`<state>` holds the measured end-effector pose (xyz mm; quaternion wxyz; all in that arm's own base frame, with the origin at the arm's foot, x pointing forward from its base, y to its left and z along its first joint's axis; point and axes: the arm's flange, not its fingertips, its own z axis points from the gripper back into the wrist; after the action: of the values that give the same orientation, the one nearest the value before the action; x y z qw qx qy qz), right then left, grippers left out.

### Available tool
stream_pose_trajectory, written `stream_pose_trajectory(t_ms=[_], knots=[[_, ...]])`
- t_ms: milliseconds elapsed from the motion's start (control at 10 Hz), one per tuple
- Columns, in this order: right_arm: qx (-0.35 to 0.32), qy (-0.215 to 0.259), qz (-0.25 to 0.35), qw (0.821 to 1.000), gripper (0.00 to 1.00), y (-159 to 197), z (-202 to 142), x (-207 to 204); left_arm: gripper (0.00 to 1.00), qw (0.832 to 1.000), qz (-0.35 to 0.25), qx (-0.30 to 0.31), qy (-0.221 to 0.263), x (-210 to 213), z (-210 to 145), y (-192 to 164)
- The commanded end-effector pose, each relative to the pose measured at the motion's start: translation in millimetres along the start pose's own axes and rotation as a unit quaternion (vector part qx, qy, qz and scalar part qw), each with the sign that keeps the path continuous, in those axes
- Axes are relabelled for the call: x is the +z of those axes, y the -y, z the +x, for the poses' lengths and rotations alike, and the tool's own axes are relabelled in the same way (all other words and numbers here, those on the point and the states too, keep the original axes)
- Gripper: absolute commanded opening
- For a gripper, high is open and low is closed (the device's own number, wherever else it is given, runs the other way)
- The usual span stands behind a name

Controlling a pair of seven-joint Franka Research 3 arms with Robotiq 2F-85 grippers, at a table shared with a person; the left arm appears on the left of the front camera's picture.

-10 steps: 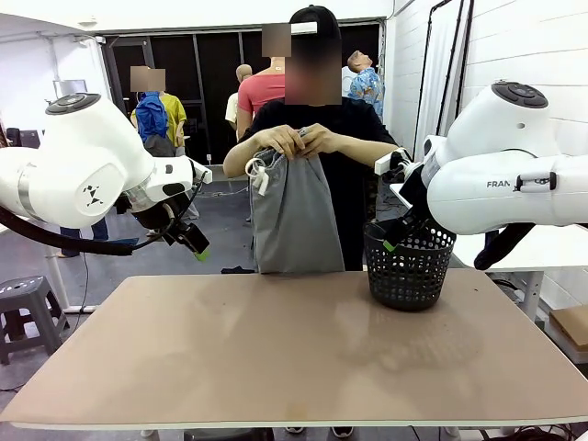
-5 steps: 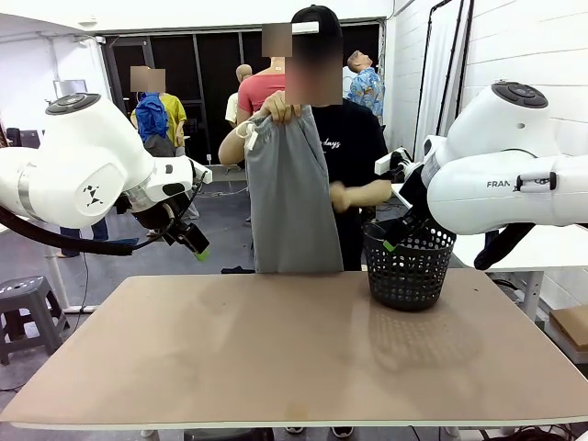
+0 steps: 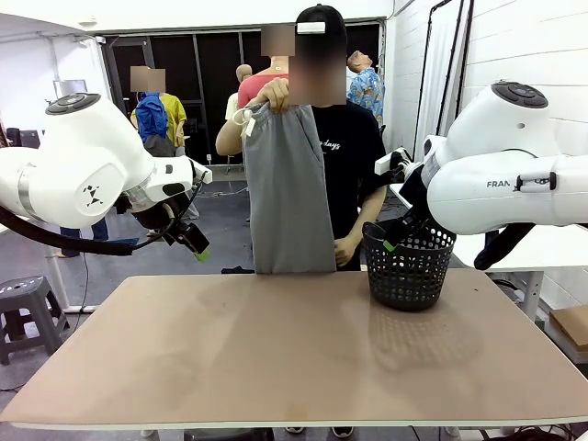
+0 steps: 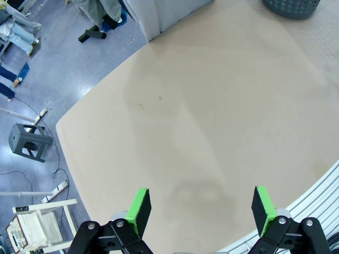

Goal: Fold the training pants.
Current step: Grab both ends of the Training pants handed by a person.

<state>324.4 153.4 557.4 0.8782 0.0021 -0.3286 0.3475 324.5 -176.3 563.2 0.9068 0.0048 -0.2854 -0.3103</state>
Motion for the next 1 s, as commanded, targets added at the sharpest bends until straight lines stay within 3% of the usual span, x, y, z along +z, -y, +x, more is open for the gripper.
stream_pose_trajectory(t_ms=[0, 900], knots=[[0.000, 0.000, 0.000, 1.000, 1.00, -0.2, -0.8, -0.9, 1.00, 1.000, -0.001, -0.002, 0.001, 0.7, 0.2, 1.2], [0.000, 0.000, 0.000, 1.000, 1.00, -0.2, -0.8, -0.9, 1.00, 1.000, -0.001, -0.002, 0.001, 0.7, 0.2, 1.2]])
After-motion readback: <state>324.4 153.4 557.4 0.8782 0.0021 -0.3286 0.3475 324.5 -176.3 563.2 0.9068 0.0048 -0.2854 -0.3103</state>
